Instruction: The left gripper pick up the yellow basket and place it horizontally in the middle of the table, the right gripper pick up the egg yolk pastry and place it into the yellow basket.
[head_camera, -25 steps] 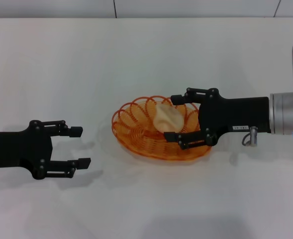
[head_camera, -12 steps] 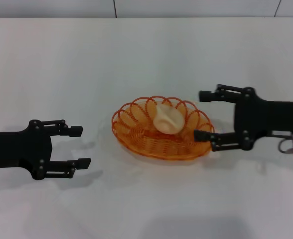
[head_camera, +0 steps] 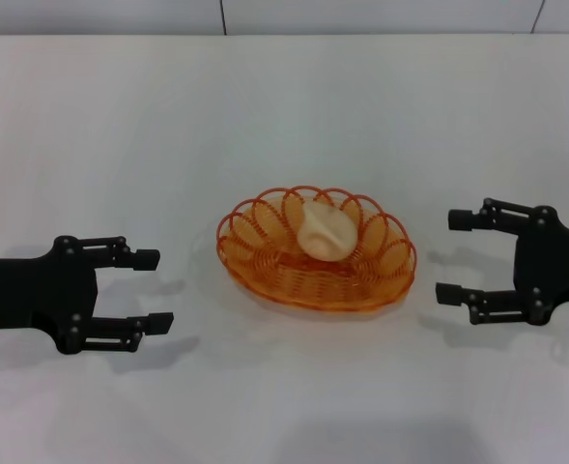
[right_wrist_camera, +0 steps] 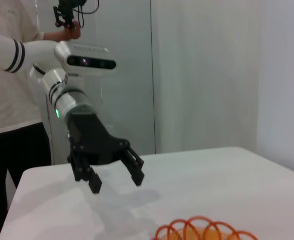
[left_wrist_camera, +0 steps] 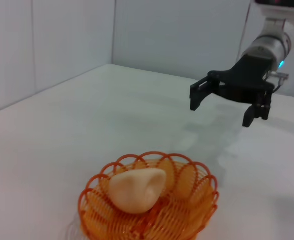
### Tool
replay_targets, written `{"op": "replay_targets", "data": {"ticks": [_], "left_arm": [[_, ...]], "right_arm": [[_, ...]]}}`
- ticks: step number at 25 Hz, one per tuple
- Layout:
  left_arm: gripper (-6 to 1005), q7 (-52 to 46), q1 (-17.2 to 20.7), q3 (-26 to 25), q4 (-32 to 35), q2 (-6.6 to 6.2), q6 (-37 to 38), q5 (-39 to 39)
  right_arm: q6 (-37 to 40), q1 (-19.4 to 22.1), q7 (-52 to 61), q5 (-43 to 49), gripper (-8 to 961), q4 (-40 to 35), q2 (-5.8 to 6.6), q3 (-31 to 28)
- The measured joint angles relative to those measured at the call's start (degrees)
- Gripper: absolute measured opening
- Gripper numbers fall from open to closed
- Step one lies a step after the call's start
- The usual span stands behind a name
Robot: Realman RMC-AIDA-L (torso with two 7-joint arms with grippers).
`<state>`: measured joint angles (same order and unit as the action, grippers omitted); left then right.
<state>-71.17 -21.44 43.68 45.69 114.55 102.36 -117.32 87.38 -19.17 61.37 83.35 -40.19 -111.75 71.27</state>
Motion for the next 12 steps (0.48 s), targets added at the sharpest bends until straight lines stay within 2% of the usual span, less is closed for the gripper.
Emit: {"op": "replay_targets", "data": {"ticks": [12], "left_arm": [[759,-1.83,-0.54,0.11,0.01,-1.13,1.27,-0.42]], "right_arm": [[-0.06,-0.15,0.54,3.92,857,0.82,-0.05,-1.31]]}}
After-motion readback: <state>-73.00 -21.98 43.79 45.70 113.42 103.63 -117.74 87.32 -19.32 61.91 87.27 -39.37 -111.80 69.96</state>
